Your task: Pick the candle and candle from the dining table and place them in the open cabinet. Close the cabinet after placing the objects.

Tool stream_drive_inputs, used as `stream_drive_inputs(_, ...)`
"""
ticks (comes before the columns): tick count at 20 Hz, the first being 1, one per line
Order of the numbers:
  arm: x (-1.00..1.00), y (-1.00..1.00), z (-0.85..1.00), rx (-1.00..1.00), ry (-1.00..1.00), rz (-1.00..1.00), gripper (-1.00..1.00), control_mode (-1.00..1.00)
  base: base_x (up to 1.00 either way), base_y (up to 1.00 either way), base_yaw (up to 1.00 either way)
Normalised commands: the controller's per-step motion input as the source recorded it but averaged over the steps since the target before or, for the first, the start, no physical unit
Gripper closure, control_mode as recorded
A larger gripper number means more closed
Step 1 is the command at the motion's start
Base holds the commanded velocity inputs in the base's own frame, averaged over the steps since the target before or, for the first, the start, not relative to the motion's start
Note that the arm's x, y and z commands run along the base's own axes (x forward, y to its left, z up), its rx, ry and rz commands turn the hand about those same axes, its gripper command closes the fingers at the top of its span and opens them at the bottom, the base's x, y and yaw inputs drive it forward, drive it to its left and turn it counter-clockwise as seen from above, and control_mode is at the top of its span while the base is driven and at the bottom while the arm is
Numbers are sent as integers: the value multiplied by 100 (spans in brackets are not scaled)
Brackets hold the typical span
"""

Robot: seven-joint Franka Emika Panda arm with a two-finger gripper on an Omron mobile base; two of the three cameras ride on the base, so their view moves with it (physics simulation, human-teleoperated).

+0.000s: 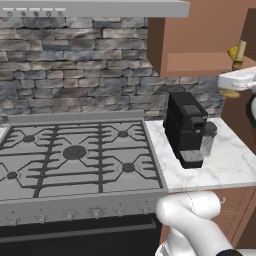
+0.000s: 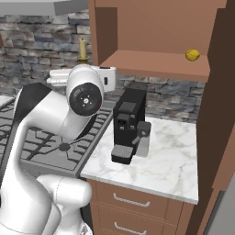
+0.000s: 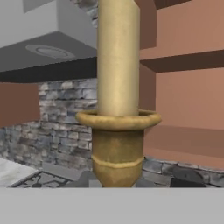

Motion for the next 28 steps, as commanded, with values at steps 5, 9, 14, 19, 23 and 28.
stream_drive_inputs(5,35,-5,1,0,0,-1,100,-100,0,0,0)
stream_drive_inputs(9,35,-9,3,0,0,0,100,-100,0,0,0)
stream_drive_inputs(14,31,-10,2,0,-2,0,100,-100,0,0,0)
stream_drive_inputs(19,28,-11,2,0,-4,1,100,-100,0,0,0)
stream_drive_inputs(23,25,-16,2,0,-1,3,100,-100,0,0,0)
stream_drive_inputs(28,25,-16,1,-1,0,0,100,-100,0,0,0)
